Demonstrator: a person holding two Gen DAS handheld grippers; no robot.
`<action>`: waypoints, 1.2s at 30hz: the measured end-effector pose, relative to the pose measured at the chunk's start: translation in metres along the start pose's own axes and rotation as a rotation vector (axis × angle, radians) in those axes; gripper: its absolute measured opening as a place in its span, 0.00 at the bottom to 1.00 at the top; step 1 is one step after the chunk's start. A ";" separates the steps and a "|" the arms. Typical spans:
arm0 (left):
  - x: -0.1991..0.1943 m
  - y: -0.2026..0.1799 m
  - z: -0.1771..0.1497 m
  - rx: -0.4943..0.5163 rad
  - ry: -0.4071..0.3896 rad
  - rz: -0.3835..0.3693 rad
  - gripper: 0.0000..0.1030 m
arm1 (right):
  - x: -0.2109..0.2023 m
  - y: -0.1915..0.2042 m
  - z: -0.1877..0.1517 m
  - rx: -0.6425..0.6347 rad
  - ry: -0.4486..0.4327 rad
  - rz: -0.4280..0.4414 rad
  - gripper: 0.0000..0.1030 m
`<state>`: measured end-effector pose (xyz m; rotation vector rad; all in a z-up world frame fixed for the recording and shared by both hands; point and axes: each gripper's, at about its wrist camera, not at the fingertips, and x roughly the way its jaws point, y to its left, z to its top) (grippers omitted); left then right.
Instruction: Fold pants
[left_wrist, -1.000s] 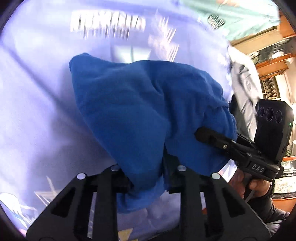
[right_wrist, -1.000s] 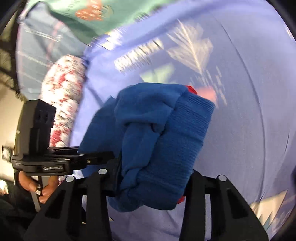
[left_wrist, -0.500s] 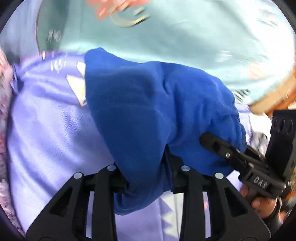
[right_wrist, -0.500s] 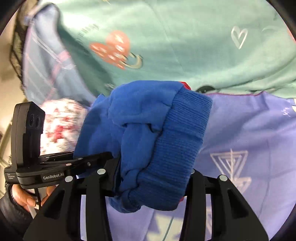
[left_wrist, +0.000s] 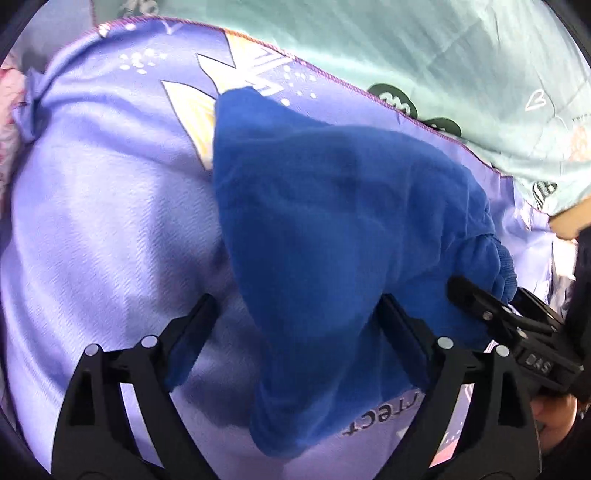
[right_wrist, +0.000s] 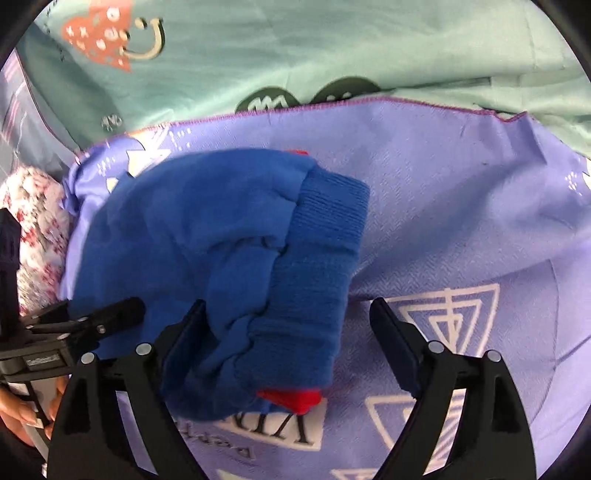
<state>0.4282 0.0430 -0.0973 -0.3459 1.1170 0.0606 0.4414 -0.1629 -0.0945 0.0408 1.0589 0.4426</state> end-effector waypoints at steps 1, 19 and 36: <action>-0.004 -0.004 -0.001 0.008 -0.003 0.022 0.87 | -0.012 0.005 -0.002 -0.030 -0.024 -0.029 0.85; -0.164 -0.024 -0.108 0.088 -0.179 0.214 0.96 | -0.165 0.046 -0.072 -0.066 -0.221 -0.133 0.94; -0.239 -0.026 -0.171 0.099 -0.219 0.207 0.98 | -0.231 0.057 -0.128 -0.029 -0.279 -0.105 0.99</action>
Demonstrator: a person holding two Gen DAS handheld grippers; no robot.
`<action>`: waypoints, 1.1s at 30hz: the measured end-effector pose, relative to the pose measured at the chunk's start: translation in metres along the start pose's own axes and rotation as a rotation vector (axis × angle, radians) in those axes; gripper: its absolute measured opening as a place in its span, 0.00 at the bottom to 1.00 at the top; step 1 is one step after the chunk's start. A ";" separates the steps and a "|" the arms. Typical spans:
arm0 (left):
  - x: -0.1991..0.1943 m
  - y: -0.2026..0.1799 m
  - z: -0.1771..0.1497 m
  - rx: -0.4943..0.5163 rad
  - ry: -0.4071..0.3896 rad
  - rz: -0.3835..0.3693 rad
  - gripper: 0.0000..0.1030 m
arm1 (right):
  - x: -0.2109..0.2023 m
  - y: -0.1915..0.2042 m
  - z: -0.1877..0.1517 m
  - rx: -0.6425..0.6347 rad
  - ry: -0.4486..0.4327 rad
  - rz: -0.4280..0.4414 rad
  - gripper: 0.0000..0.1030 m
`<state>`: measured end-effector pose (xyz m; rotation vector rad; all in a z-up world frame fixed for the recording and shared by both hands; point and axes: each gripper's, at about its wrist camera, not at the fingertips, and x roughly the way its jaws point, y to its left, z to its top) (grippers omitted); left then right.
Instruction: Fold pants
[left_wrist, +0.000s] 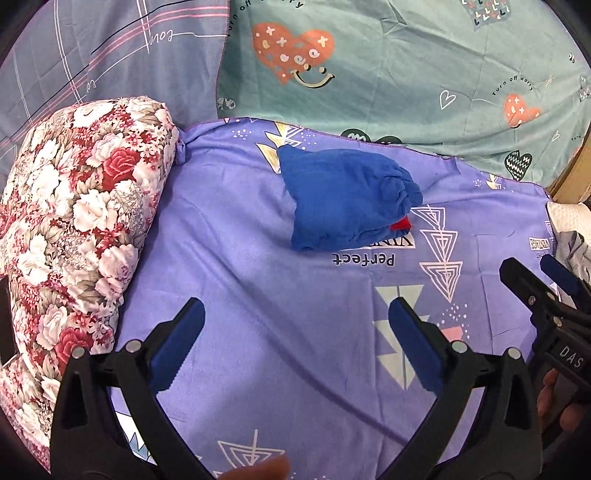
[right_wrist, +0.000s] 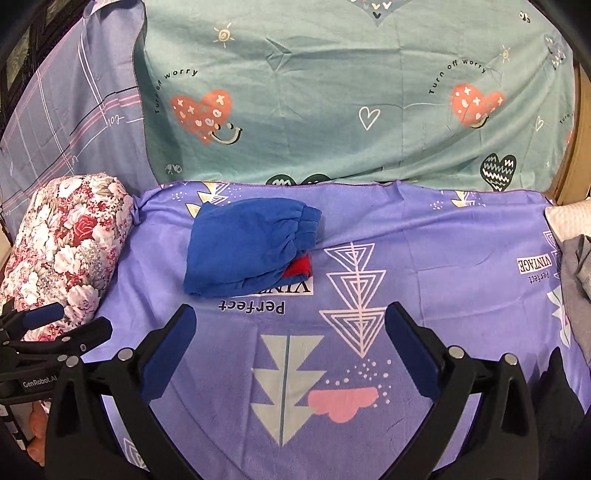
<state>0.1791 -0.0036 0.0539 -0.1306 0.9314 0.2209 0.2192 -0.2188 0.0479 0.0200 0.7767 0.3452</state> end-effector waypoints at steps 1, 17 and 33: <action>-0.001 0.001 -0.001 -0.002 0.000 0.000 0.98 | -0.002 0.001 -0.001 0.000 0.001 0.007 0.99; -0.021 0.008 -0.016 -0.032 -0.013 -0.041 0.98 | -0.020 0.019 -0.012 -0.042 -0.001 0.037 0.99; -0.017 0.013 -0.023 -0.079 -0.004 -0.035 0.98 | -0.016 0.016 -0.026 -0.022 0.034 0.062 0.99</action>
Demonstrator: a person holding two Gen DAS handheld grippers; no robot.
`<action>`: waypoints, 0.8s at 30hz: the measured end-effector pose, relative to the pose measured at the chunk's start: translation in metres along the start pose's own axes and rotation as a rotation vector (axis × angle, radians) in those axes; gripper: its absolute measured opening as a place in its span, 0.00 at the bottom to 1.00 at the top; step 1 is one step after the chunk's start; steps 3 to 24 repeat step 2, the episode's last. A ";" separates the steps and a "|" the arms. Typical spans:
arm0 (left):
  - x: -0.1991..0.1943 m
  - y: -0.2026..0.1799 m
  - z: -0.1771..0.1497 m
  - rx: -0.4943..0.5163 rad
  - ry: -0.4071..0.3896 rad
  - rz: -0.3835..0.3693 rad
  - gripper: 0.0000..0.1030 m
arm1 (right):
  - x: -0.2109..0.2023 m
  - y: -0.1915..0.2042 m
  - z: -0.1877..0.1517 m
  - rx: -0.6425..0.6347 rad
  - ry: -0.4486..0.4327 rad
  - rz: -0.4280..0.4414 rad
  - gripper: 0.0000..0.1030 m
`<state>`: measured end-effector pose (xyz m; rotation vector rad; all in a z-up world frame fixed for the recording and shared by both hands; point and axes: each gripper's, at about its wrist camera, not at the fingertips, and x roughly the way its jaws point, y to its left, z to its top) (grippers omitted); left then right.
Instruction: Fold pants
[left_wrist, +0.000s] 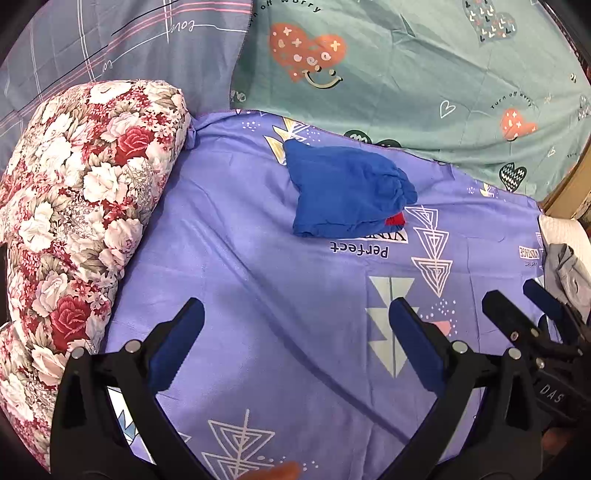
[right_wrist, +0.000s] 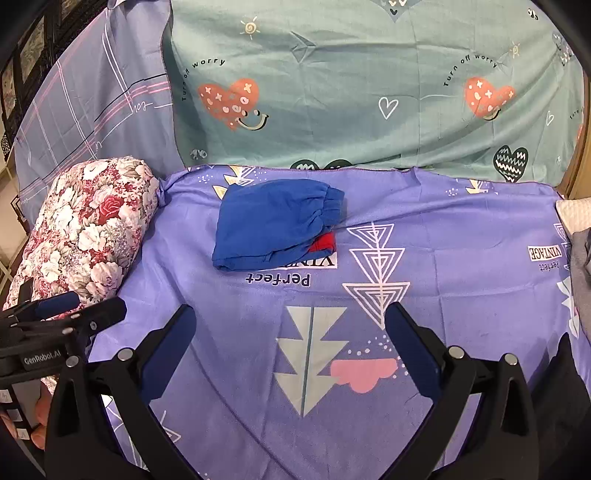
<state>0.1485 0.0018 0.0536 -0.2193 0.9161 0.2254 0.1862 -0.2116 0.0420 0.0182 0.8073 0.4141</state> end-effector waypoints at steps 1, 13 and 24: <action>0.001 0.001 0.000 -0.005 0.007 -0.003 0.98 | 0.001 0.000 -0.002 0.000 0.004 0.002 0.99; 0.002 0.002 0.000 -0.008 0.014 -0.005 0.98 | 0.001 0.001 -0.003 -0.002 0.007 0.003 0.99; 0.002 0.002 0.000 -0.008 0.014 -0.005 0.98 | 0.001 0.001 -0.003 -0.002 0.007 0.003 0.99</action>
